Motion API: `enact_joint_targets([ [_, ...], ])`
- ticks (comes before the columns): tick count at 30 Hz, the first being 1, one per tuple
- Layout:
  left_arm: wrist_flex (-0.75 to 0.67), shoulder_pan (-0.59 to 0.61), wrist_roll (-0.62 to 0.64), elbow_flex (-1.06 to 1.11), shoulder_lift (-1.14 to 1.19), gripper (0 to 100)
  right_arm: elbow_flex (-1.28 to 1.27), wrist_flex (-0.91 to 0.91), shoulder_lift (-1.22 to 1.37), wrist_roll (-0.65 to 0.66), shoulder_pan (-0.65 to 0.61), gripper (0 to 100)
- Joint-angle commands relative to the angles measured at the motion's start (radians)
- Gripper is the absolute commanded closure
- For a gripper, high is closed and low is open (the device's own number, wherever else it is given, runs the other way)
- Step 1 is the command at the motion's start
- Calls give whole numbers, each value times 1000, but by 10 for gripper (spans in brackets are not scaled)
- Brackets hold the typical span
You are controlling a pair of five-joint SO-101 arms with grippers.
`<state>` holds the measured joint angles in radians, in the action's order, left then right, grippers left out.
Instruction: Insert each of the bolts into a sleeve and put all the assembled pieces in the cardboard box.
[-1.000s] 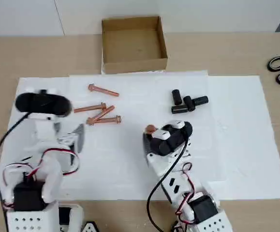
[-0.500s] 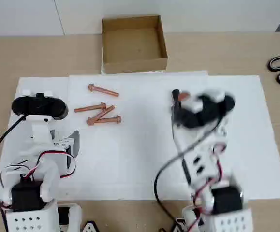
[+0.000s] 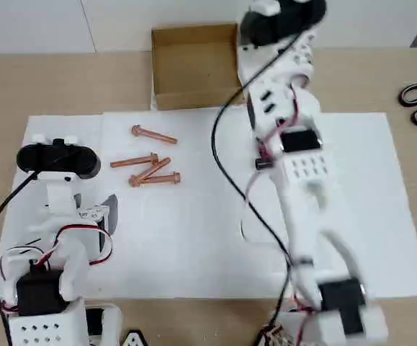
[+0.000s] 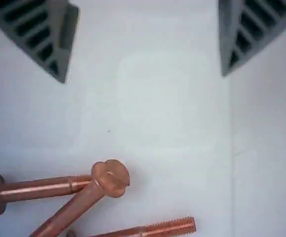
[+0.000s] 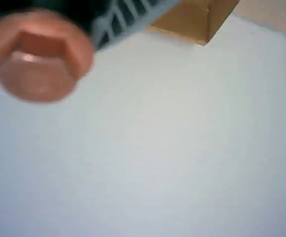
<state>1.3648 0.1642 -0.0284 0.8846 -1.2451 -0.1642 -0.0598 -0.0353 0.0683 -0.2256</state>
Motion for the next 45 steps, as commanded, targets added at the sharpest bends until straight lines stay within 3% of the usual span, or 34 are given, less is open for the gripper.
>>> enact_joint_targets([
  [1,3,2,-3,-15,-11,811,170,-125,173,6,7,995],
  [6,3,2,-3,-13,-11,811,304,-219,412,6,4,995],
  [20,0,2,-3,12,-11,811,784,-220,983,9,-25,991],
  [30,2,2,-3,12,-11,811,959,-211,1198,11,-31,958],
  [36,2,0,-3,13,-11,811,1020,-19,1201,11,-27,785],
  [42,2,0,-3,13,-9,811,1180,84,1198,11,-25,775],
  [45,2,0,-3,13,-9,811,1338,234,1198,9,-19,775],
])
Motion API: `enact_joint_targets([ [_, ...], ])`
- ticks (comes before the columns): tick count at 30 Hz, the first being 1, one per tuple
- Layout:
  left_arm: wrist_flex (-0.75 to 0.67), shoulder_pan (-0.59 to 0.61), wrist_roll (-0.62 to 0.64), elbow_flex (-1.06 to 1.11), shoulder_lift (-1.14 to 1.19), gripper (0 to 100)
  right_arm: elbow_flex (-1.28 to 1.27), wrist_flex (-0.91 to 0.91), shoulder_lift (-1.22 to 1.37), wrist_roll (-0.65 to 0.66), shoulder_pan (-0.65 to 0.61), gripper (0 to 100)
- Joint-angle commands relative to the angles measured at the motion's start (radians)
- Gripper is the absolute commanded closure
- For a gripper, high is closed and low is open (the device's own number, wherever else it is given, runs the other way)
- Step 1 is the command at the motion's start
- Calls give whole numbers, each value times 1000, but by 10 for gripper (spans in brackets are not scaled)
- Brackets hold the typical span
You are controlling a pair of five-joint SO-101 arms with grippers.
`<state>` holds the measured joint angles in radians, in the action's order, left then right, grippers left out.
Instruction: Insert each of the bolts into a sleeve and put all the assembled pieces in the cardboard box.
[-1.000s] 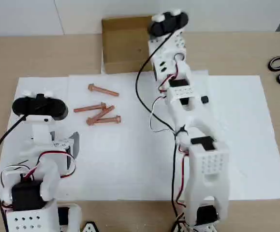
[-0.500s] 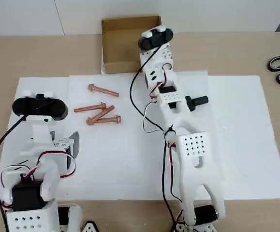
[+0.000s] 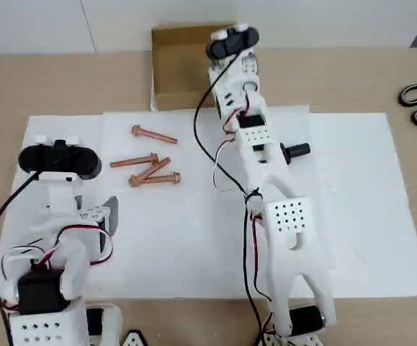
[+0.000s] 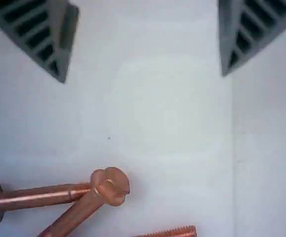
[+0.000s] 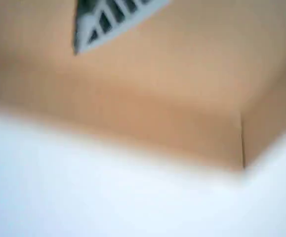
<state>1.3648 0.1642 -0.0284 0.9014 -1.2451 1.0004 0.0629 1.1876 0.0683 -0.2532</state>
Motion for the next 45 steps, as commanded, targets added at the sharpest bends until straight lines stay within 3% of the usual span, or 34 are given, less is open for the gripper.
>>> enact_joint_targets([
  [1,2,0,-3,-4,-9,811,236,173,-25,8,12,775],
  [8,2,0,-3,-4,-9,811,697,651,-27,9,30,775],
  [15,3,0,-3,-4,-9,811,680,967,-243,6,53,775],
  [26,3,-2,-3,-4,-9,811,678,1620,-555,5,53,775],
  [40,3,-2,-3,-4,-9,811,672,1633,-684,11,147,775],
  [45,3,-2,-3,-4,-9,811,390,1635,-776,11,150,776],
])
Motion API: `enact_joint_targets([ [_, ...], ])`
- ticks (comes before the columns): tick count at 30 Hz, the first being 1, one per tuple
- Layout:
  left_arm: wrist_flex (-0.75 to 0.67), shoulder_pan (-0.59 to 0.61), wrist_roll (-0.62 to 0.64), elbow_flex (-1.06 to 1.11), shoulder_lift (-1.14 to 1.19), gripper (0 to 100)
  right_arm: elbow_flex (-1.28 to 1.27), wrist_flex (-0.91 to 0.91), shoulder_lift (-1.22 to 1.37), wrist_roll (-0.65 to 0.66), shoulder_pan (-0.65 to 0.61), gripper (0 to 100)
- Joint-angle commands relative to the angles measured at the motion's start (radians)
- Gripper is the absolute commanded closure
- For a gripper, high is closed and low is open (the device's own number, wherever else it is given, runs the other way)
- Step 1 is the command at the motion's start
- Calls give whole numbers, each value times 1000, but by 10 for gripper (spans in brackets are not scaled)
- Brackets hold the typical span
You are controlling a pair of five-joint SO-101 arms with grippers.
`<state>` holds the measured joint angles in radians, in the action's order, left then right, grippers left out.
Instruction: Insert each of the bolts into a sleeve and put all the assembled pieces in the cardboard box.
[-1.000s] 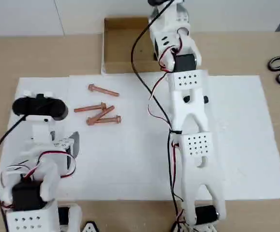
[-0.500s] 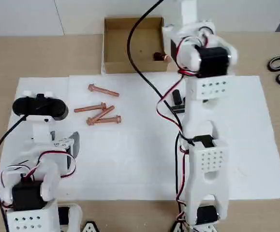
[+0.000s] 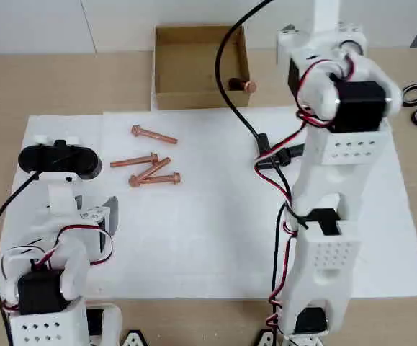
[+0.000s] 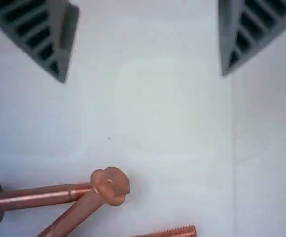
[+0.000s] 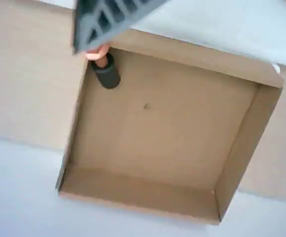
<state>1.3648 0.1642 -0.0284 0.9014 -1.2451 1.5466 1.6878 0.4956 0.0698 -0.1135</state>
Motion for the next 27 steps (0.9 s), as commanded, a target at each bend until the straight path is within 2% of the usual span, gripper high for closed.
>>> enact_joint_targets([
  [1,3,-2,-3,-4,-9,811,-239,8,-116,9,10,776],
  [7,3,-2,-3,-4,-9,811,-736,-2,-386,9,8,776],
  [12,3,-2,-3,-4,-9,811,-1007,-24,-430,9,28,773],
  [18,3,-2,-3,-4,-9,811,-1089,-73,-309,9,70,772],
  [27,3,0,-3,-2,-9,811,-1086,-220,-84,66,-58,775],
])
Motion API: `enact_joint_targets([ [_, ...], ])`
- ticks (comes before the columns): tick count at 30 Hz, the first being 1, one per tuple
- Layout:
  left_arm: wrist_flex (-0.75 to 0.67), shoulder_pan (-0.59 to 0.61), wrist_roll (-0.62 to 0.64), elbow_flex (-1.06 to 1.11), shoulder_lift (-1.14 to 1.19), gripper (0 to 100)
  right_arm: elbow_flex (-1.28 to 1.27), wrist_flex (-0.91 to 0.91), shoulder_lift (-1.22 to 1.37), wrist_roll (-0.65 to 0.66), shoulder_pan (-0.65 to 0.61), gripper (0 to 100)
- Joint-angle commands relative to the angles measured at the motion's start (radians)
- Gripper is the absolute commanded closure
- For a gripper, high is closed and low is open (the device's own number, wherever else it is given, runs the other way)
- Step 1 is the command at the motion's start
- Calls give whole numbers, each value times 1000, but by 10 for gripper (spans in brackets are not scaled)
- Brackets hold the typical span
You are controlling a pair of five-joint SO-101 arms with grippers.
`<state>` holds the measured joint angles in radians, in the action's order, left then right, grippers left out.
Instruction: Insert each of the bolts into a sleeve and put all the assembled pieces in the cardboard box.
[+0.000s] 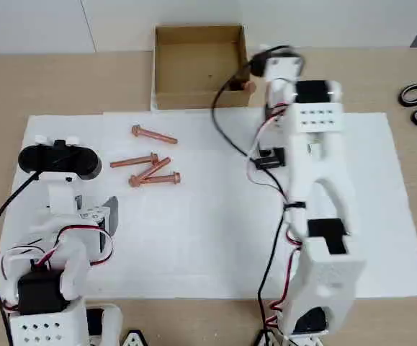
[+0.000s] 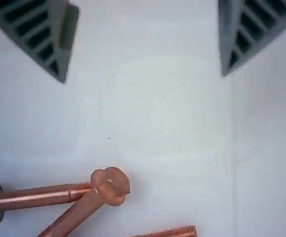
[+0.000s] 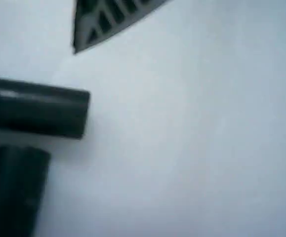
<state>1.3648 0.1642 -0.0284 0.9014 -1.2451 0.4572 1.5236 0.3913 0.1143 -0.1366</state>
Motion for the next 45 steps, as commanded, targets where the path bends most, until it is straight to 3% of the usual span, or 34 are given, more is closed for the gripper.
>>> enact_joint_targets([
  [1,3,0,-3,-2,-9,811,3,-84,36,21,-41,775],
  [17,-3,5,-3,22,-9,811,3,-288,223,23,-44,775],
  [33,-3,5,-3,22,-9,811,3,-321,320,23,-45,779],
  [45,-3,5,-3,22,-9,811,3,-321,314,21,-41,987],
])
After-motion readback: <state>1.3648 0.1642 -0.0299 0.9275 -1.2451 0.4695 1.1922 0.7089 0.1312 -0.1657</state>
